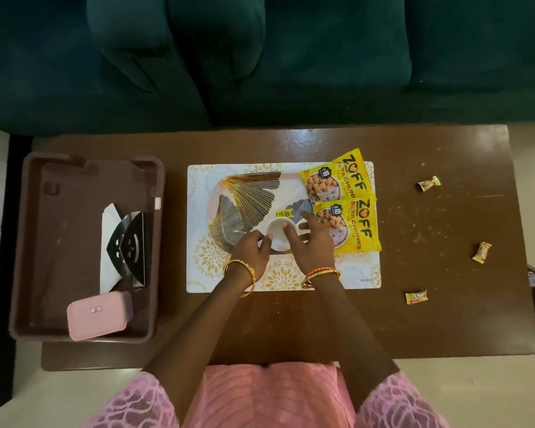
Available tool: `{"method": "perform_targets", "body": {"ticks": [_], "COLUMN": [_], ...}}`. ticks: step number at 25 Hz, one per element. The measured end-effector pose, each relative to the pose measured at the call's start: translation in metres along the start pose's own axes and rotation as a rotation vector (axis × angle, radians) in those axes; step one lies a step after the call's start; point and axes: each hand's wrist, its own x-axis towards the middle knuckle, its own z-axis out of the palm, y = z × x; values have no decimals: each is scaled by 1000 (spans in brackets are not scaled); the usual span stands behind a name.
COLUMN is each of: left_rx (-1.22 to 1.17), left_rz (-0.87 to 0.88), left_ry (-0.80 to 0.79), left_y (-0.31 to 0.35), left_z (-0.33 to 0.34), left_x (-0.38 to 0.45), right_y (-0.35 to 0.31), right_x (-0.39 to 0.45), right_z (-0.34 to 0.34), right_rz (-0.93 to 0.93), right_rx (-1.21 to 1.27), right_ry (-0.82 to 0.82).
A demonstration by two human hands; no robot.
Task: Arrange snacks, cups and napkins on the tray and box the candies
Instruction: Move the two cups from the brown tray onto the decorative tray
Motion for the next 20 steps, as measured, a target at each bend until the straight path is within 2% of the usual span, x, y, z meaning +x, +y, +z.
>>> {"method": "perform_targets", "body": {"ticks": [3, 6, 10, 13, 17, 20], "left_rx": [57, 52, -339, -306, -390, -247], "left_rz": [79, 191, 163, 138, 145, 186], "left_ry": [-2, 5, 182, 182, 224, 177], "left_y": [4, 12, 27, 17, 3, -6], "left_z": [0, -8, 7, 42, 66, 74], "left_x": [20, 47, 69, 73, 65, 50], "right_y": [-5, -5, 3, 16, 24, 23], "right_x": [29, 57, 81, 90, 89, 84], "right_z": [2, -4, -14, -11, 0, 6], "right_rz": [-93, -101, -8, 43, 107, 142], "right_rx": [-171, -245, -221, -197, -217, -241], "right_ry": [-39, 27, 174, 219, 314, 351]}}
